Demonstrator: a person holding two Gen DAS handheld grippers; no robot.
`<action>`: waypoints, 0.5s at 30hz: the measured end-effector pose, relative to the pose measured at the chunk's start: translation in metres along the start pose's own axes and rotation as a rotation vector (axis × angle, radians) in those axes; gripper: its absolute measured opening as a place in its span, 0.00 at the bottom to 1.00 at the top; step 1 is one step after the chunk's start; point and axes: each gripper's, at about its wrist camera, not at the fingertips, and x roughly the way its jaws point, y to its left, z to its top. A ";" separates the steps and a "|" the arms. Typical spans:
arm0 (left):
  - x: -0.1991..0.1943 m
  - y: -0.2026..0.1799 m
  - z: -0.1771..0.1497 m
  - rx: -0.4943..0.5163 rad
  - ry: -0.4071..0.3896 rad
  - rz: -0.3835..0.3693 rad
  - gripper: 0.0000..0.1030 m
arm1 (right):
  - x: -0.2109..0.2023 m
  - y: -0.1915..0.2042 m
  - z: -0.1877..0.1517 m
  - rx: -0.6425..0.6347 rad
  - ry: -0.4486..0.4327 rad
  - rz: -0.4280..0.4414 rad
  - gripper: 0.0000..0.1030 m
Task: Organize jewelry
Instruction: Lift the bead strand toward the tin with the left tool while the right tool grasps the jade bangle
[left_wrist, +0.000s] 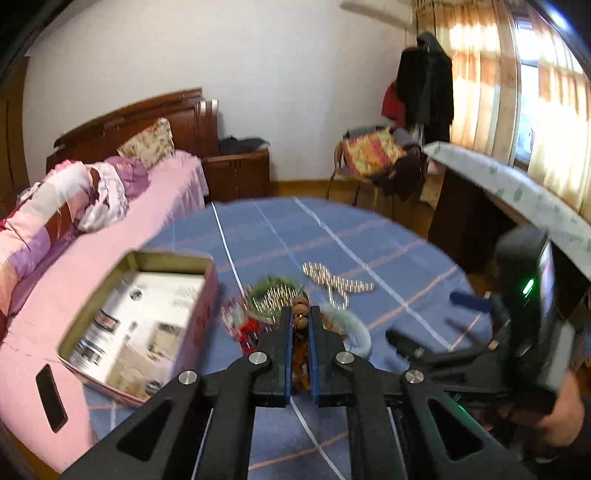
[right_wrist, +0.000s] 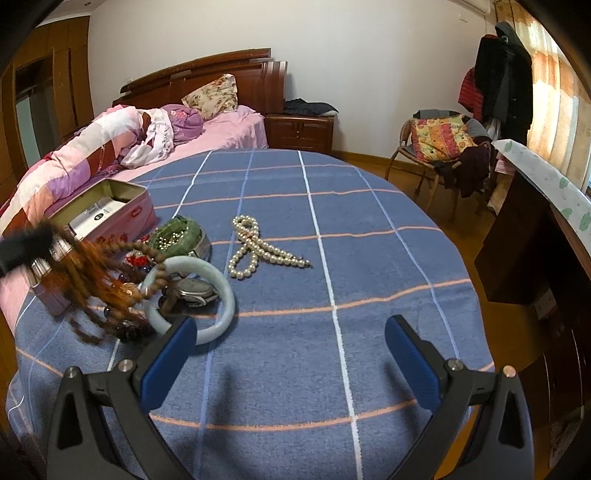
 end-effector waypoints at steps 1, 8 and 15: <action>-0.005 0.000 0.003 0.000 -0.014 0.001 0.06 | 0.000 0.001 0.000 -0.002 0.000 0.003 1.00; -0.034 0.005 0.028 0.015 -0.114 0.004 0.06 | 0.001 0.012 0.002 -0.036 0.009 0.061 0.99; -0.028 0.020 0.028 -0.016 -0.099 0.050 0.06 | 0.012 0.023 0.011 -0.082 0.049 0.116 0.68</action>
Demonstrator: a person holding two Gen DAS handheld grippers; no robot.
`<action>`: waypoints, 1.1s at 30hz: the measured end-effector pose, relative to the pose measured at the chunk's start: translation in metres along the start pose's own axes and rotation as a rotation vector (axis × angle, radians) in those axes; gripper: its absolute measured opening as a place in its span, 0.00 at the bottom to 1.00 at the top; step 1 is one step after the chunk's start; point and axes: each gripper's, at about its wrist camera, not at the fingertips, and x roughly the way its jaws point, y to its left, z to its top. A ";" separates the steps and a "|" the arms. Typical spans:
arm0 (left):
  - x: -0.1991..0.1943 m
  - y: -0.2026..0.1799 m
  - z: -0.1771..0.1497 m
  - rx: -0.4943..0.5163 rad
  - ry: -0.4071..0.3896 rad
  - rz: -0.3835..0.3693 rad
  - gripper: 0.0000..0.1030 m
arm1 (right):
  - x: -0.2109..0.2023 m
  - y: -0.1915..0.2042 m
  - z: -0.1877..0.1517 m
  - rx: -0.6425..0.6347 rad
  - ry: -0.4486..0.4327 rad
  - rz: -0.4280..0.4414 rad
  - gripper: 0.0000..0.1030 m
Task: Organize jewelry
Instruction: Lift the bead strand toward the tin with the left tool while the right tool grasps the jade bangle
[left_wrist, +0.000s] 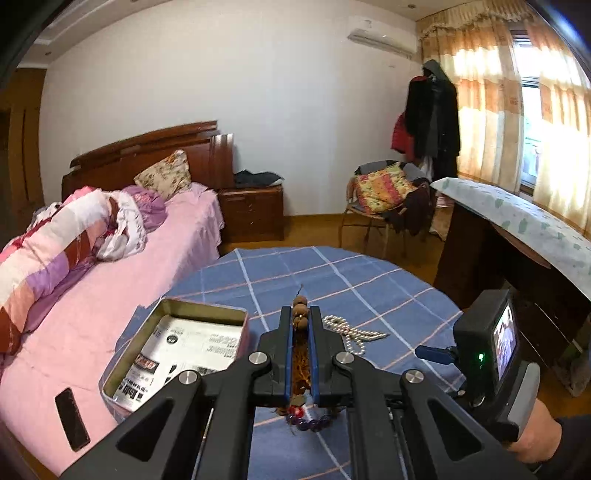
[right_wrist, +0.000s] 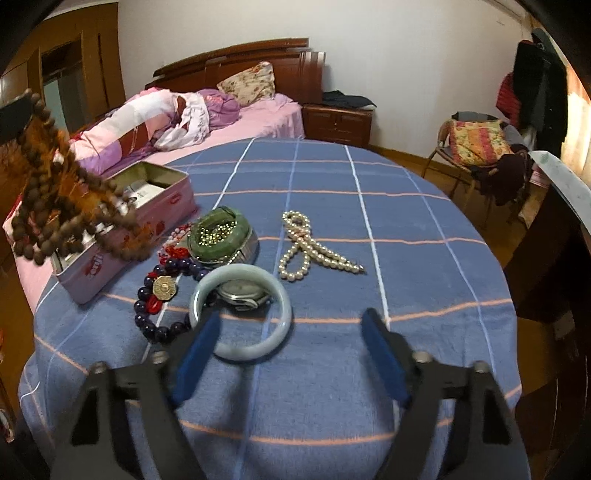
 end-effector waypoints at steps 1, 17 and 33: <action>0.004 0.002 -0.002 -0.005 0.008 0.005 0.06 | 0.004 0.000 0.001 -0.004 0.012 -0.006 0.65; 0.021 0.023 -0.016 -0.044 0.062 0.040 0.06 | 0.025 -0.006 0.002 -0.019 0.127 0.057 0.12; -0.002 0.056 0.012 -0.046 -0.020 0.125 0.06 | -0.001 0.001 0.035 -0.026 0.017 0.089 0.12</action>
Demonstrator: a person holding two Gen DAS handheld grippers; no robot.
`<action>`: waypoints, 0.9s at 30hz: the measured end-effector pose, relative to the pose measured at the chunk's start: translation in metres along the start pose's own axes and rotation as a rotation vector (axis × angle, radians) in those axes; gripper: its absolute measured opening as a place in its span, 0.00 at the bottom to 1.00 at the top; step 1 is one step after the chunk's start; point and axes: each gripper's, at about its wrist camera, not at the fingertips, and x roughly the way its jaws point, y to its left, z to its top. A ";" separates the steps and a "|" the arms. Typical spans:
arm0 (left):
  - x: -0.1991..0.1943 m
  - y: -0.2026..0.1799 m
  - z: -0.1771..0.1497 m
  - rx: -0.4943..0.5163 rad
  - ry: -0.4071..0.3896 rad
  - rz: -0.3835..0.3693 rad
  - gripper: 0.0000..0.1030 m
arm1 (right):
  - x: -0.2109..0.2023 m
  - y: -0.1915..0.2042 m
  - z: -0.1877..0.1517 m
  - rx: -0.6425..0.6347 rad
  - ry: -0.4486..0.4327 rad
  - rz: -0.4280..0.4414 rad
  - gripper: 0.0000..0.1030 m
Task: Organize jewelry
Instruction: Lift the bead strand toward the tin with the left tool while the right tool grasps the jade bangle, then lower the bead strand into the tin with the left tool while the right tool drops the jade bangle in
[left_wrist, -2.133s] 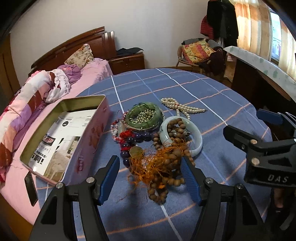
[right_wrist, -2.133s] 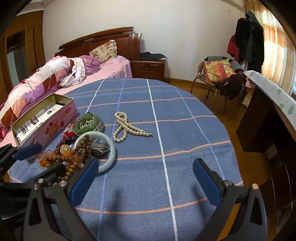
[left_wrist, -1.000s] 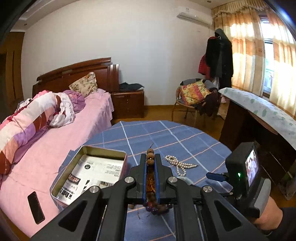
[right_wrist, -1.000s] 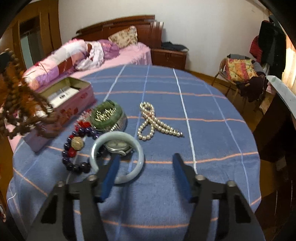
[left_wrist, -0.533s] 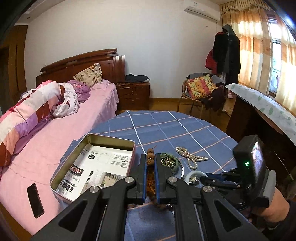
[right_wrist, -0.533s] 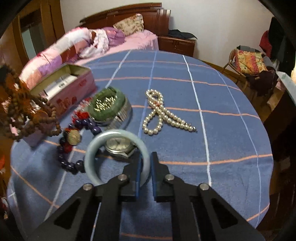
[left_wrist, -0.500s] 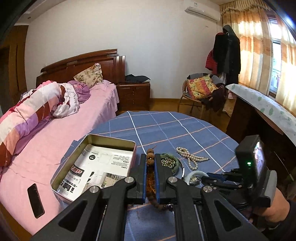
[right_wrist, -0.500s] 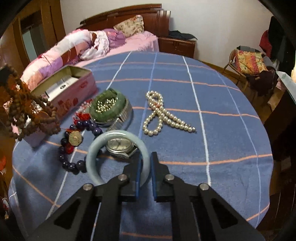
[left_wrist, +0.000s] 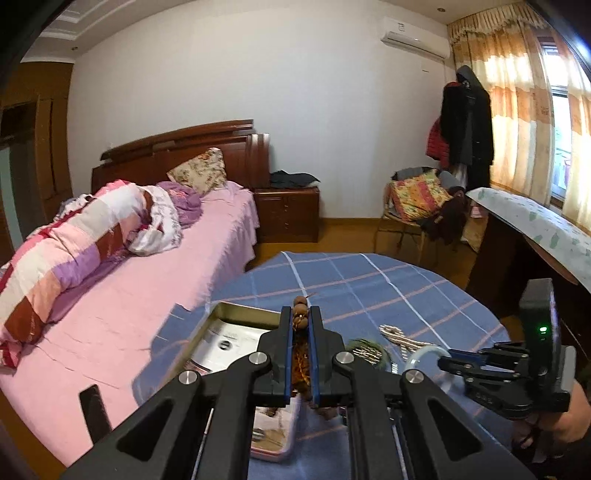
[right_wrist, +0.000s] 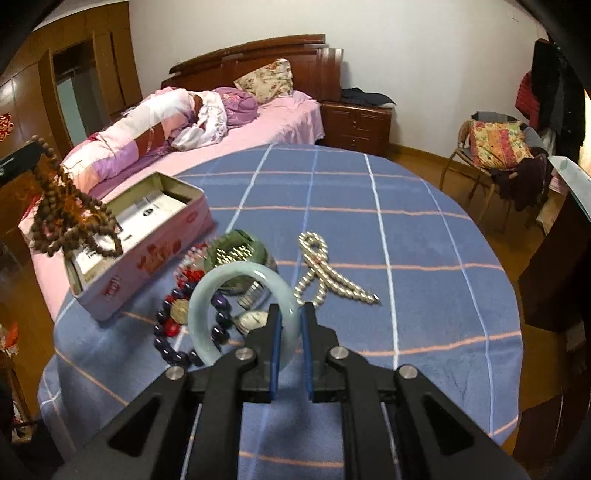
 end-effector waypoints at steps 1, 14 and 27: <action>0.002 0.005 0.002 -0.004 -0.001 0.013 0.06 | 0.001 0.002 0.004 -0.002 0.001 0.011 0.12; 0.037 0.041 -0.002 -0.026 0.034 0.098 0.06 | 0.026 0.041 0.055 -0.062 0.006 0.090 0.12; 0.068 0.060 -0.004 -0.038 0.083 0.128 0.06 | 0.057 0.086 0.096 -0.122 -0.002 0.121 0.12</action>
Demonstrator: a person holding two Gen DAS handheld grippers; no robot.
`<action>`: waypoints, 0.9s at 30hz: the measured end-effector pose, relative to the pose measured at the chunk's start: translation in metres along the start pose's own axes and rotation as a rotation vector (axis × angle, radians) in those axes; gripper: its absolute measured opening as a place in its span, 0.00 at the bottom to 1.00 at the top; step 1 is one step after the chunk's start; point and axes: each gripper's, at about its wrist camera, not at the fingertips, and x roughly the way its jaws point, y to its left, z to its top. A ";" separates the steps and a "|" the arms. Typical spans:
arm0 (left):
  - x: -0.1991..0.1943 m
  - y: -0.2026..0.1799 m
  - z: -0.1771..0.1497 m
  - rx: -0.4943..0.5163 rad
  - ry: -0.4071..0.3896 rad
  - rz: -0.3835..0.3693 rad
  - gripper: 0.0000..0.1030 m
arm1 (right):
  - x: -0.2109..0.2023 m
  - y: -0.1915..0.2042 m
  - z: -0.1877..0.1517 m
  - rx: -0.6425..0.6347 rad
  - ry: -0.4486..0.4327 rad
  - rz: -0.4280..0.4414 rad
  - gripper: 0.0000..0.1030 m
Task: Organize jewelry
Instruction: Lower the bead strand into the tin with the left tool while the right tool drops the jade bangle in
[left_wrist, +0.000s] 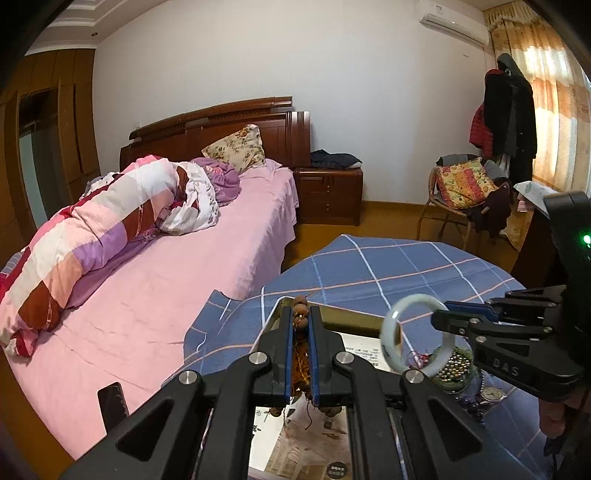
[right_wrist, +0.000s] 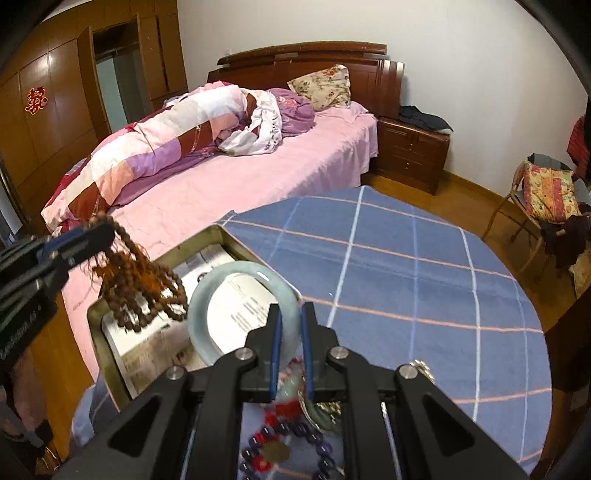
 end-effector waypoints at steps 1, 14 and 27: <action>0.002 0.001 0.000 -0.001 0.004 0.000 0.06 | 0.002 0.000 0.002 0.002 0.000 0.003 0.12; 0.028 0.002 -0.008 0.007 0.061 -0.002 0.06 | 0.039 0.014 0.006 -0.004 0.038 0.012 0.12; 0.059 -0.010 -0.022 0.068 0.133 0.002 0.06 | 0.052 0.013 0.001 -0.038 0.079 -0.038 0.14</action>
